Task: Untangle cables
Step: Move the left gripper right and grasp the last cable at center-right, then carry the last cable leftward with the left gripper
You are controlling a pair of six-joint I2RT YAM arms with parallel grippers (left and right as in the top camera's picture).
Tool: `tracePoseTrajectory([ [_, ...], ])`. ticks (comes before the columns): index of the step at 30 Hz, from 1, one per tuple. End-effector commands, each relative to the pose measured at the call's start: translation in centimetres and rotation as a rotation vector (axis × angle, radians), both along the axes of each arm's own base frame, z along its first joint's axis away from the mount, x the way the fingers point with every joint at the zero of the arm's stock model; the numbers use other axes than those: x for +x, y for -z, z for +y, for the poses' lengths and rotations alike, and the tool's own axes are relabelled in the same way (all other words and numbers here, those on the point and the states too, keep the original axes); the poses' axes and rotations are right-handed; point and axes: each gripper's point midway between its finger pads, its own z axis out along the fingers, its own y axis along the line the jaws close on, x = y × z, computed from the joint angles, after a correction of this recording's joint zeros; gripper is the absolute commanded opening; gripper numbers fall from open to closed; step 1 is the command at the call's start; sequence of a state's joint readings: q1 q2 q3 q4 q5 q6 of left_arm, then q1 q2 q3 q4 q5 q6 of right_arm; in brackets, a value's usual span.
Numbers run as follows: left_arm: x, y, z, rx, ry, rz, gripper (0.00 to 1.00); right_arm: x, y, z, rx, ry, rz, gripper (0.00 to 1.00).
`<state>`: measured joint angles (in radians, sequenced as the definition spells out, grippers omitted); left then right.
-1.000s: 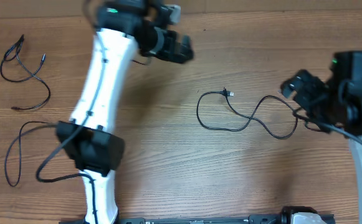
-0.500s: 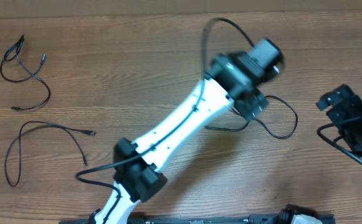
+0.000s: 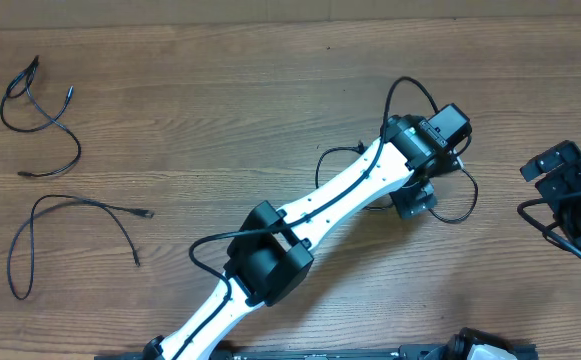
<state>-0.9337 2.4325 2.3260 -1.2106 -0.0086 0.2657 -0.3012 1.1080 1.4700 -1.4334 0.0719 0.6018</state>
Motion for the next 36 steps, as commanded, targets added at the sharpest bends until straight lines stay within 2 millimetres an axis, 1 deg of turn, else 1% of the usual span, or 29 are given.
tracePoseTrajectory([
  [1, -0.9, 1.6, -1.3, -0.04, 0.098, 0.059, 0.95, -0.1, -0.8, -0.4, -0.026, 0.006, -0.018, 1.0],
  [5, -0.3, 3.1, -1.5, -0.037, 0.093, 0.062, 0.93, -0.2, -0.7, -0.4, -0.026, 0.006, -0.015, 1.0],
  [10, 0.3, 4.9, -1.6, -0.027, 0.083, 0.06, 0.93, -0.2, -0.7, -0.4, -0.025, 0.006, -0.013, 1.0],
  [12, 0.6, 6.2, -1.5, -0.014, 0.078, 0.066, 0.93, -0.3, -0.7, -0.3, -0.024, 0.006, -0.009, 1.0],
  [14, 0.7, 6.9, -1.4, -0.006, 0.076, 0.073, 0.93, -0.3, -0.6, -0.3, -0.023, 0.006, -0.008, 1.0],
  [18, 0.8, 7.9, -1.3, 0.001, 0.072, 0.08, 0.92, -0.3, -0.6, -0.3, -0.023, 0.006, -0.008, 1.0],
  [24, 1.4, 8.5, -1.8, -0.017, 0.07, 0.065, 0.82, -0.3, -0.6, -0.3, -0.023, 0.006, -0.008, 1.0],
  [26, 1.5, 8.7, -2.0, -0.023, 0.07, 0.061, 0.73, -0.4, -0.6, -0.3, -0.022, 0.006, -0.006, 1.0],
  [28, 1.5, 9.0, -2.0, -0.023, 0.07, 0.062, 0.56, -0.4, -0.6, -0.3, -0.022, 0.006, -0.005, 1.0],
  [33, 1.4, 9.4, -1.9, -0.013, 0.07, 0.07, 0.38, -0.4, -0.6, -0.3, -0.021, 0.006, -0.004, 1.0],
  [34, 1.4, 9.4, -1.9, -0.013, 0.07, 0.07, 0.31, -0.4, -0.6, -0.3, -0.02, 0.006, -0.003, 1.0],
  [36, 1.5, 9.4, -1.8, -0.011, 0.068, 0.067, 0.13, -0.5, -0.5, -0.3, -0.02, 0.006, 0.0, 1.0],
])
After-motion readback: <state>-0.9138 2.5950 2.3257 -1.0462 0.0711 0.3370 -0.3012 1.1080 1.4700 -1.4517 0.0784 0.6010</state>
